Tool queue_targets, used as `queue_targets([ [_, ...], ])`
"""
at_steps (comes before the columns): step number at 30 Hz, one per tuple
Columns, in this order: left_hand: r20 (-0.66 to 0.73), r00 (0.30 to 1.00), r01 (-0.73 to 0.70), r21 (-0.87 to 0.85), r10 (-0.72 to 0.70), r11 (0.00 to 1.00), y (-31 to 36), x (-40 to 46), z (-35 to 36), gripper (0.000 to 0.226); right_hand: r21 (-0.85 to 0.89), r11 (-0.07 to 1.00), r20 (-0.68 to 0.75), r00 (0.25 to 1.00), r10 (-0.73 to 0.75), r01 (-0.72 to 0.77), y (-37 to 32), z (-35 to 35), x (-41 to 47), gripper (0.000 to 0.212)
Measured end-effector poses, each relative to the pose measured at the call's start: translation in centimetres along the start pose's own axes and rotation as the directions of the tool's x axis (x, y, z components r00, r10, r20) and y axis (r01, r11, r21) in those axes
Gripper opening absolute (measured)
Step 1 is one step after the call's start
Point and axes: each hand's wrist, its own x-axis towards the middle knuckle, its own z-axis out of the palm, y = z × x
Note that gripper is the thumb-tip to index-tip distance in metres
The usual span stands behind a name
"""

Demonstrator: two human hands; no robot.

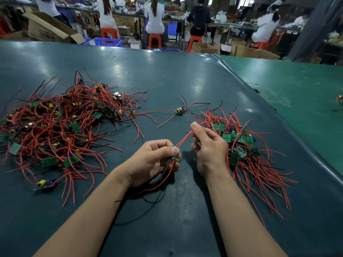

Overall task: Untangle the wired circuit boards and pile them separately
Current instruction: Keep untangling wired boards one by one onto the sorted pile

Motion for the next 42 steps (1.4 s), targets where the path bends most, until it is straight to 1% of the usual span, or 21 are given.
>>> queue_targets([
  [2,0.026,1.0,0.002,0.022,-0.003,1.0,0.0,-0.1,-0.1,0.01,-0.005,0.999,-0.042,0.998,-0.039,0.039,0.1,-0.2,0.3,0.02],
  [4,0.055,0.998,0.003,0.031,-0.005,1.0,0.0,-0.2,-0.2,0.011,-0.16,0.974,-0.043,0.985,-0.169,0.161,0.3,-0.3,0.3,0.019],
  [6,0.071,0.997,0.007,0.027,-0.009,1.0,0.0,-0.3,-0.2,0.012,-0.288,0.917,-0.002,0.958,-0.288,0.275,0.6,-0.2,0.1,0.014],
  [8,0.07,0.997,0.01,0.016,-0.011,1.0,0.1,-0.3,-0.2,0.011,-0.306,0.901,0.012,0.947,-0.32,0.308,0.7,-0.3,0.2,0.011],
  [11,0.069,0.998,0.007,0.011,-0.008,1.0,0.2,-0.4,-0.1,0.011,-0.326,0.893,-0.004,0.944,-0.33,0.311,0.6,-0.6,0.5,0.011],
  [15,0.105,0.994,-0.002,0.047,-0.003,0.999,0.3,-0.5,0.0,0.012,-0.474,0.774,0.044,0.889,-0.455,0.42,1.0,-0.6,0.4,0.021],
  [16,0.103,0.995,-0.004,0.049,-0.002,0.999,0.3,-0.5,-0.1,0.013,-0.489,0.767,0.041,0.89,-0.455,0.415,1.1,-0.6,0.5,0.024],
  [18,0.093,0.996,-0.005,0.038,0.002,0.999,0.2,-0.5,-0.1,0.014,-0.457,0.815,0.025,0.921,-0.389,0.356,1.0,-0.7,0.7,0.03],
  [22,0.1,0.995,-0.012,0.016,0.011,1.0,0.2,-0.4,-0.1,0.012,-0.196,0.965,-0.005,0.984,-0.178,0.174,0.6,-0.7,0.6,0.038],
  [25,0.054,0.999,-0.001,-0.012,0.001,1.0,0.0,-0.3,-0.2,0.011,-0.047,0.998,0.026,0.999,-0.033,0.034,0.3,-0.4,0.5,0.037],
  [27,0.012,1.0,0.002,-0.028,-0.002,1.0,0.0,-0.2,-0.2,0.01,-0.06,0.998,0.095,0.995,0.011,-0.005,0.2,-0.3,0.4,0.039],
  [29,-0.025,1.0,0.004,-0.039,-0.005,0.999,0.0,-0.1,-0.1,0.009,-0.176,0.984,0.224,0.973,0.047,-0.007,0.1,-0.4,0.1,0.042],
  [31,-0.045,0.999,0.003,-0.041,-0.005,0.999,0.0,-0.1,-0.1,0.013,-0.292,0.956,0.369,0.925,0.096,0.017,0.1,-0.5,-0.4,0.042],
  [32,-0.039,0.999,0.001,-0.034,-0.003,0.999,0.0,-0.1,-0.1,0.012,-0.313,0.949,0.435,0.893,0.115,0.031,0.0,-0.6,-0.7,0.038],
  [34,-0.013,1.0,-0.005,-0.005,0.005,1.0,-0.1,-0.2,0.0,0.006,-0.299,0.953,0.517,0.847,0.124,0.043,-0.1,-0.7,-1.0,0.031],
  [35,-0.01,1.0,-0.006,0.009,0.007,1.0,-0.1,-0.2,0.0,0.006,-0.285,0.958,0.526,0.842,0.119,0.042,-0.1,-0.7,-1.0,0.028],
  [37,-0.026,1.0,-0.004,0.013,0.004,1.0,-0.1,0.0,-0.1,0.012,-0.27,0.962,0.496,0.863,0.097,0.047,-0.1,-0.5,-1.2,0.019],
  [39,-0.03,1.0,-0.004,-0.003,0.004,1.0,-0.2,0.2,-0.2,0.02,-0.259,0.963,0.443,0.894,0.057,0.067,0.1,-0.4,-1.1,0.019],
  [42,0.004,1.0,-0.016,-0.021,0.016,1.0,-0.2,0.2,-0.2,0.017,-0.219,0.971,0.317,0.948,-0.02,0.094,0.3,-0.3,-0.8,0.02],
])
